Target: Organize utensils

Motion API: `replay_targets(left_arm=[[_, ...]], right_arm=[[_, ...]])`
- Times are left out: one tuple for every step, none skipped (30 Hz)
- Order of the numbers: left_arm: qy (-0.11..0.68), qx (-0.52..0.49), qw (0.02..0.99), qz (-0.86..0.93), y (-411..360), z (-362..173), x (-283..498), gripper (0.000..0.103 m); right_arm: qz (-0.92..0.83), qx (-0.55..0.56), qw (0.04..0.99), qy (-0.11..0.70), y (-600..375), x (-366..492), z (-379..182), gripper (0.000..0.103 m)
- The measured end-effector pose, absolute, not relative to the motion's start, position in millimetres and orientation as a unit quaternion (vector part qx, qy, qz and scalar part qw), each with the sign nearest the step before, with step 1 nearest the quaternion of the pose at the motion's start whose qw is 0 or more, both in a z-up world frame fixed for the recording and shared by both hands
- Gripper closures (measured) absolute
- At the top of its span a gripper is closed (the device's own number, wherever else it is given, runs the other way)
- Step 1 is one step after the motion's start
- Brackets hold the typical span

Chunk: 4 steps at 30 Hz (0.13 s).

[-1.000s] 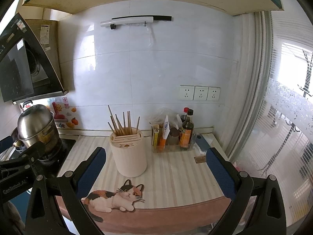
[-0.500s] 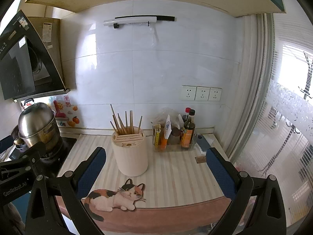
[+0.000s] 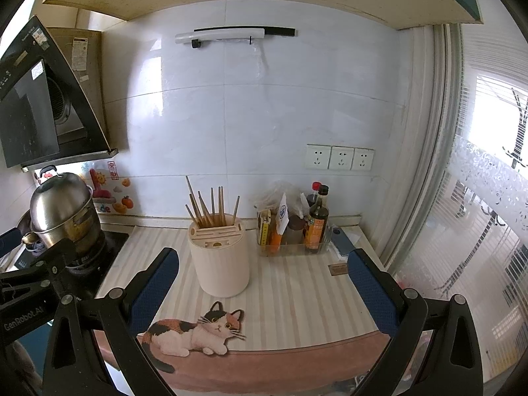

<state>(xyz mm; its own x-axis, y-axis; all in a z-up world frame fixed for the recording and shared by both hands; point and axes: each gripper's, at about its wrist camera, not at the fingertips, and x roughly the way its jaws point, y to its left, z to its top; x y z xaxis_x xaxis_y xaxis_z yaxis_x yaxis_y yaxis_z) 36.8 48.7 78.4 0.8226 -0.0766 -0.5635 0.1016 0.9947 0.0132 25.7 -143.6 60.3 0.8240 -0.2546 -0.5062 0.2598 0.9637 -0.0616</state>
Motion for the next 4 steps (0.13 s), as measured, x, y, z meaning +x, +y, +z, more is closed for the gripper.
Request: replay_targets(left_arm=[[0.294, 0.019, 0.954, -0.048, 50.0, 78.4, 36.1, 0.0], [0.293, 0.017, 0.955, -0.048, 50.9, 78.8, 35.4, 0.0], [0.293, 0.016, 0.955, -0.049, 50.9, 79.3, 35.2, 0.0], [0.293, 0.017, 0.955, -0.05, 50.9, 80.0, 35.1, 0.0]], right_arm=[[-0.135, 0.005, 0.955, 0.264, -144.0, 25.6, 60.7, 0.0], [-0.135, 0.005, 0.955, 0.264, -144.4, 25.6, 60.7, 0.0], [-0.135, 0.005, 0.955, 0.263, -143.7, 25.5, 60.8, 0.0], [-0.135, 0.005, 0.955, 0.263, -144.3, 25.7, 61.3, 0.0]])
